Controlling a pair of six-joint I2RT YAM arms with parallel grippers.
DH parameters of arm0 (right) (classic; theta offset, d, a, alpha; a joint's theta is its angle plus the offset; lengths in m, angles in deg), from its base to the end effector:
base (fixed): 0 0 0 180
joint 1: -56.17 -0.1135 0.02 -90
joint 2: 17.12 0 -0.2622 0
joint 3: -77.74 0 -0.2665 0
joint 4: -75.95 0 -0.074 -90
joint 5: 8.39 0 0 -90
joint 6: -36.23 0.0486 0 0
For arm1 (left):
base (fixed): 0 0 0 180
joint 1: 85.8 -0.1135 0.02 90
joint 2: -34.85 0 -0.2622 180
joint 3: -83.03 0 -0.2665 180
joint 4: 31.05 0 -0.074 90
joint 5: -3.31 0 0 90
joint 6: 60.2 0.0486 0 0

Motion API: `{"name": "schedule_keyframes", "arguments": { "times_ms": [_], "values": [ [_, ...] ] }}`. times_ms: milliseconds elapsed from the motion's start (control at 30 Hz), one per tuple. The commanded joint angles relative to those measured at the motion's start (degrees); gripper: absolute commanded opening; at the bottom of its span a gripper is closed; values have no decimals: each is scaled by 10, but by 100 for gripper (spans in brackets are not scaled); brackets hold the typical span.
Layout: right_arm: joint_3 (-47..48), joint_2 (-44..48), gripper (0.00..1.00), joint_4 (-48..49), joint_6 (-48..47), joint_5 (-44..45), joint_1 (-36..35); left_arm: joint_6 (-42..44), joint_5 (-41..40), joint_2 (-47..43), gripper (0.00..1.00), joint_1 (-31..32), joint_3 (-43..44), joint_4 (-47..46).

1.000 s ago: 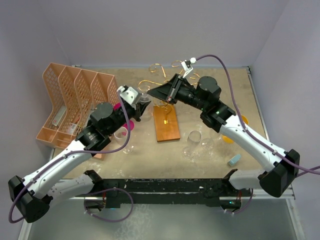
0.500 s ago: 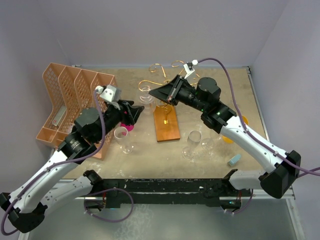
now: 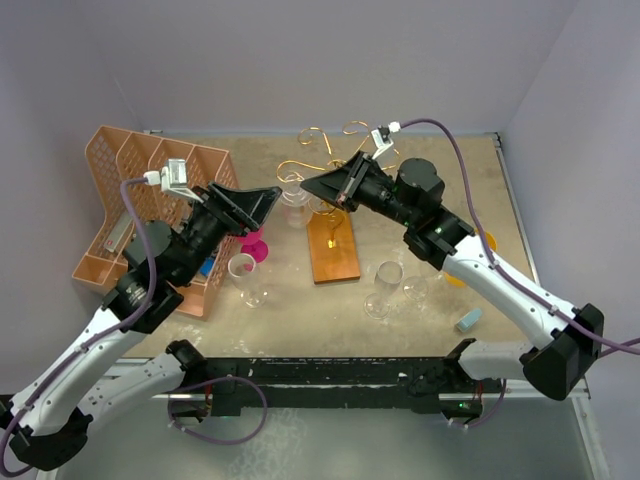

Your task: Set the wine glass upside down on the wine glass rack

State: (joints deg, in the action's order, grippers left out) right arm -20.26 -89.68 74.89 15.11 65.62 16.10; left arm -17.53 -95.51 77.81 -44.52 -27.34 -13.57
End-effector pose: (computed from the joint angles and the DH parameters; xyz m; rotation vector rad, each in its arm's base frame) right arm 0.2391 0.2186 0.4250 0.1521 1.6822 1.7074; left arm 0.1452 -0.1176 0.4313 -0.2166 1.5025 -1.1571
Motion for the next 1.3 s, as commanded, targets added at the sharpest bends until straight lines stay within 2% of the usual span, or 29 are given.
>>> {"name": "schedule_keyframes", "arguments": {
  "times_ms": [0,133,233,333,533,700,733,800,833,933,1033,1067,1200,1267],
  "values": [
    [-5,25,0,68,3,-4,-1,-102,-30,19,62,-2,2,-53],
    [-13,32,0,76,5,-4,-2,-117,-66,30,62,-1,-23,-59],
    [-17,38,0,77,7,-3,-1,-132,-54,33,62,-1,-48,-98],
    [-19,37,0,77,6,-4,-1,-139,-38,47,59,-1,-46,-99],
    [-21,34,0,78,4,-13,-2,-160,-12,56,39,-1,-57,-140],
    [-29,39,0,75,2,-9,-2,-172,-23,49,31,-1,-72,-164],
    [-29,39,0,75,1,-10,-2,-181,-21,50,25,-2,-76,-173],
    [-26,35,0,73,-2,-15,-1,-196,-11,60,6,-1,-84,-198],
    [-24,34,0,71,-4,-15,-1,-207,-4,67,0,-1,-86,-208],
    [-20,36,1,59,-5,-2,-1,-232,15,78,0,-2,-90,-229],
    [-14,40,26,44,-6,23,-2,-250,9,84,0,-1,-81,-213],
    [-11,41,32,38,-7,33,-2,-259,1,86,0,-2,-75,-203],
    [-7,49,49,16,-10,65,-1,-308,-28,100,0,-2,-62,-177],
    [1,53,55,-3,-24,89,-1,-317,-28,111,0,-2,-52,-168]
  ]
}}
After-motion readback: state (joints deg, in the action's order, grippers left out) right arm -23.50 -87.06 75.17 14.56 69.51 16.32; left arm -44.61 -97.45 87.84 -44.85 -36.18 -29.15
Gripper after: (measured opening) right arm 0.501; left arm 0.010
